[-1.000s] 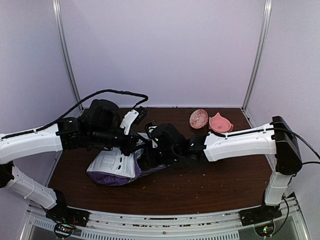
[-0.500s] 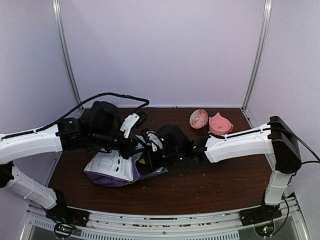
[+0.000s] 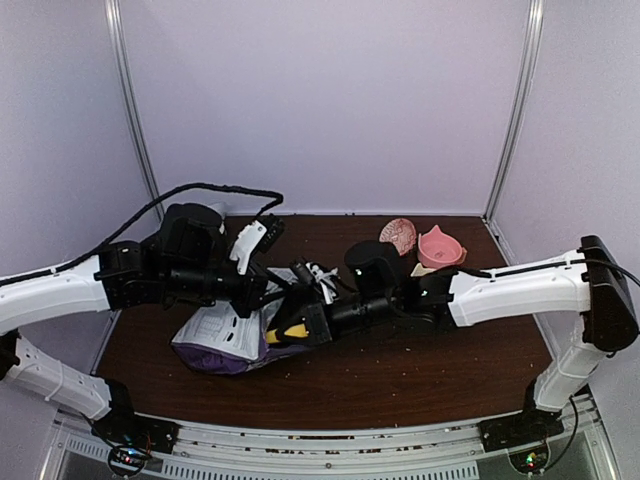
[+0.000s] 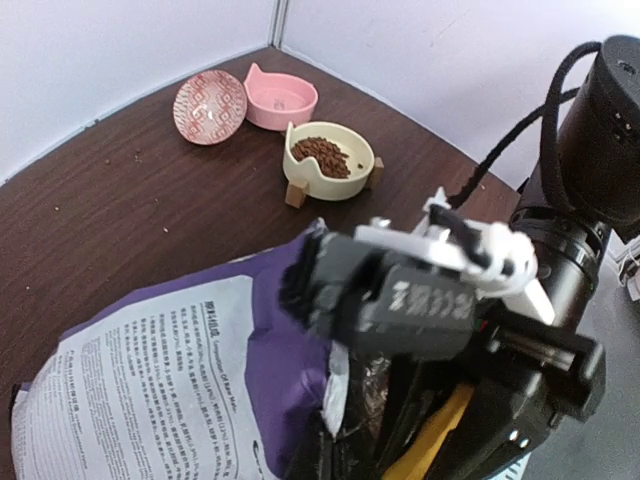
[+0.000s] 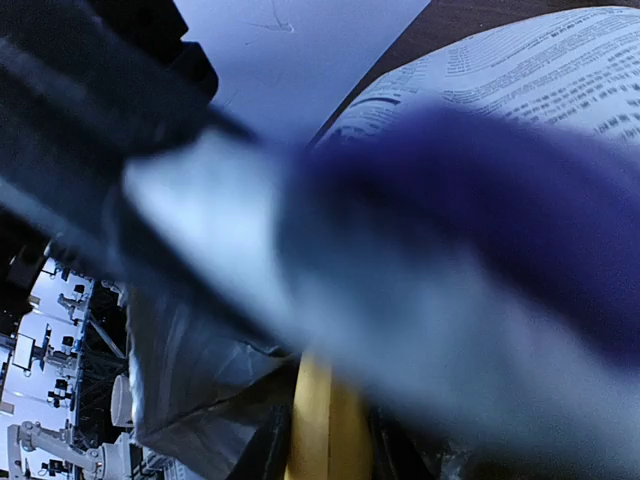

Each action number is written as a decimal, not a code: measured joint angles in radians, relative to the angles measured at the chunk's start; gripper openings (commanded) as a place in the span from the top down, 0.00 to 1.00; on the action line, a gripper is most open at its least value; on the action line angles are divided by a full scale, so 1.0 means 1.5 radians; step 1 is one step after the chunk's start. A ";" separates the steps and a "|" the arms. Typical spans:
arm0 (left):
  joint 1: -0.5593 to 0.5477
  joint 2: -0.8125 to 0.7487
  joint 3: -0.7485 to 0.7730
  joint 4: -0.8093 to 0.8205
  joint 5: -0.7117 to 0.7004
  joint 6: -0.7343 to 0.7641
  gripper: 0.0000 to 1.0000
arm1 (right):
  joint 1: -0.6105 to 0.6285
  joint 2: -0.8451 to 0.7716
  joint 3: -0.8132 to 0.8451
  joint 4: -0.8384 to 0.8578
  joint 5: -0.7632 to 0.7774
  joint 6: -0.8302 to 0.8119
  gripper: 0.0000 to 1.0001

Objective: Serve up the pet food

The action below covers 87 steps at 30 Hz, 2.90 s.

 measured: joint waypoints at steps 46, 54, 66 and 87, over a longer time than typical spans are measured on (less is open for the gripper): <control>0.020 -0.097 -0.038 0.033 -0.176 -0.048 1.00 | -0.186 -0.411 -0.349 0.307 -0.098 0.433 0.95; 0.020 -0.097 -0.038 0.033 -0.175 -0.050 1.00 | -0.197 -0.421 -0.359 0.348 -0.081 0.484 0.95; 0.033 -0.107 -0.038 0.027 -0.173 -0.053 1.00 | -0.373 -0.577 -0.429 0.214 -0.001 0.486 0.94; 0.040 -0.117 -0.039 0.019 -0.164 -0.052 1.00 | -0.633 -0.762 -0.535 -0.113 0.049 0.379 0.94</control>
